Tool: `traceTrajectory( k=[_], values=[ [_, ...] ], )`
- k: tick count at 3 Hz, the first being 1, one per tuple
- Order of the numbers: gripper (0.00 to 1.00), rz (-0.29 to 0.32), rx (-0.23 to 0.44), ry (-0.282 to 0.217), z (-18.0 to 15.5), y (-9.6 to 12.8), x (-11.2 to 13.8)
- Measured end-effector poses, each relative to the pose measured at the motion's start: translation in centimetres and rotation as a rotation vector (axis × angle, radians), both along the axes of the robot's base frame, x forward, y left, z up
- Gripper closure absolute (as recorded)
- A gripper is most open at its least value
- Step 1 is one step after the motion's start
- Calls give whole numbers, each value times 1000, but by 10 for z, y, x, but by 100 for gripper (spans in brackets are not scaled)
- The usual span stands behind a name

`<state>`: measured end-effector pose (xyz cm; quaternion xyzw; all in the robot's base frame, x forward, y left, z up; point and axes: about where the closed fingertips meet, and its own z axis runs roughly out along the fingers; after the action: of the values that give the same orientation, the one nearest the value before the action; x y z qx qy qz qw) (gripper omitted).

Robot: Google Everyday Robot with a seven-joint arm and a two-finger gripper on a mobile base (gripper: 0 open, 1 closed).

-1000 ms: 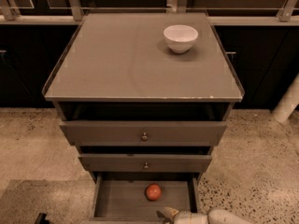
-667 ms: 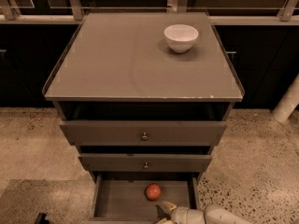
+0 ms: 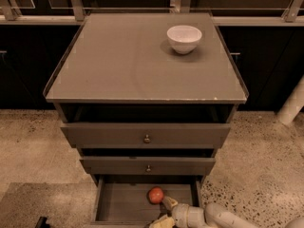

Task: Pick apple from bottom drawer and place on counter

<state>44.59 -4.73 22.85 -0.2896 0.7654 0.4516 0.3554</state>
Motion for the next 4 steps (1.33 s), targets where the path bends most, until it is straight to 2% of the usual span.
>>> traceTrajectory(
  k=[1,2,3,4],
  values=[
    [0,5,3,-60,3,1,8],
    [0,-12,-26,-206,16,-6,35],
    [0,-33,-53,-326,18,-9,60],
    [0,-34,-58,-342,19,-10,63]
  ],
)
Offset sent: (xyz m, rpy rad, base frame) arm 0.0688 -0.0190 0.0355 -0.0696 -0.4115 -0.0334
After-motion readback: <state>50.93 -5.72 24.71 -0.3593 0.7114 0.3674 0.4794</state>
